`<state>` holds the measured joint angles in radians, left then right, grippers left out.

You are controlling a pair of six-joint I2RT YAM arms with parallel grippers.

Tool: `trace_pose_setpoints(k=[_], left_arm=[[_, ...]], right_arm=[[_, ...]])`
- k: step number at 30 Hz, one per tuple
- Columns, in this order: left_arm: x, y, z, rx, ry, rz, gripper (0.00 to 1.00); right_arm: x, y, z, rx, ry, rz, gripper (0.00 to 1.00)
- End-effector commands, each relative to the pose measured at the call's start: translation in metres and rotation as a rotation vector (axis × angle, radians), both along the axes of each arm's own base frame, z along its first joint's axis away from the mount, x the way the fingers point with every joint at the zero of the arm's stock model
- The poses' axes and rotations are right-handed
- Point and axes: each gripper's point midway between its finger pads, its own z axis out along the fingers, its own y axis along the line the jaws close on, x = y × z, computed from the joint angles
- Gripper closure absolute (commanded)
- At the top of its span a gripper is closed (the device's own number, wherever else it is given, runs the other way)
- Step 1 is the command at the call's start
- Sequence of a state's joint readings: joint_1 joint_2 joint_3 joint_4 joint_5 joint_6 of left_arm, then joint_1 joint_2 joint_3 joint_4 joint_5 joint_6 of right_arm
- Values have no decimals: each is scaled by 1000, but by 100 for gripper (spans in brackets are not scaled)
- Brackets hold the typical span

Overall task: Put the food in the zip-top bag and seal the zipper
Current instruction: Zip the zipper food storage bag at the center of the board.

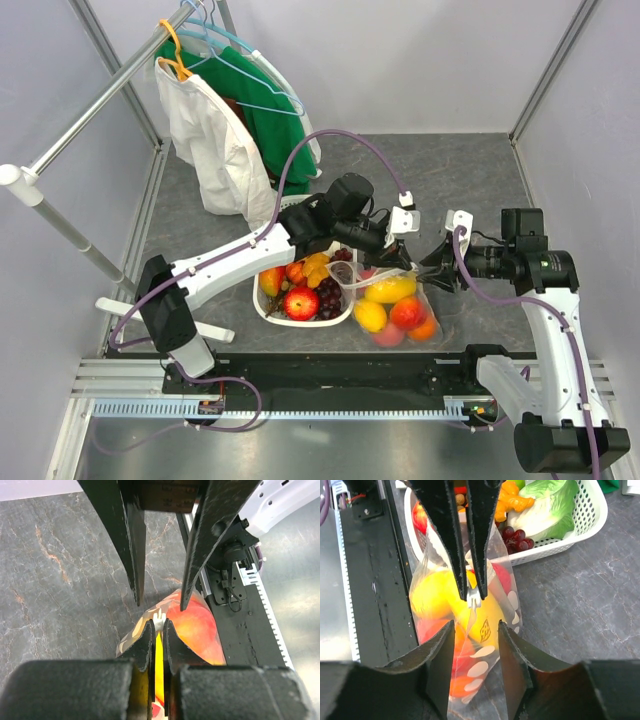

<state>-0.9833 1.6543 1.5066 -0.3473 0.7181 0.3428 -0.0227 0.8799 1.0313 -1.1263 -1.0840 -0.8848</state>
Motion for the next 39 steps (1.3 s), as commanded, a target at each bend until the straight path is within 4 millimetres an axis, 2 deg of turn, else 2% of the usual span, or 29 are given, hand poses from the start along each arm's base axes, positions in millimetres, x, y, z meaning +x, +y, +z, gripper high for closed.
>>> trace_pose_setpoints(k=[1, 8, 10, 11, 14, 16, 20, 26, 34, 35, 36, 37, 38, 39], left_arm=[[-3, -10, 31, -79, -7, -27, 98], [0, -13, 30, -78, -2, -17, 98], [3, -14, 28, -72, -2, -8, 98], [3, -14, 27, -70, -3, -6, 98], [5, -13, 25, -65, 3, 5, 98], [8, -10, 24, -61, 10, 18, 98], [11, -1, 12, -32, 22, 33, 98], [15, 23, -18, 50, 22, 66, 98], [16, 45, -29, 73, 34, 94, 98], [15, 44, -26, 60, 28, 86, 98], [12, 43, -23, 48, 31, 71, 98], [12, 41, -17, 29, 24, 62, 98], [12, 38, -11, 10, 23, 61, 98], [12, 34, -7, 1, 18, 57, 98]], right_arm=[[3, 7, 8, 71, -9, 8, 55], [7, 10, 5, 98, 31, 8, 60], [9, 10, 4, 104, 42, 10, 70], [10, 10, 3, 101, 45, 10, 81], [10, 7, -4, 64, 42, 5, 100], [7, 4, -9, 38, 38, 6, 100], [4, 4, -6, 30, 16, 4, 100], [8, 3, -1, 27, 12, -8, 100], [12, 2, 1, 27, 24, -12, 100], [11, 3, 2, 29, 24, -5, 93], [8, 4, 2, 38, 30, 9, 80], [8, 5, 3, 39, 15, 21, 65], [8, 5, 4, 42, 14, 25, 44], [7, 6, 5, 48, 17, 29, 38]])
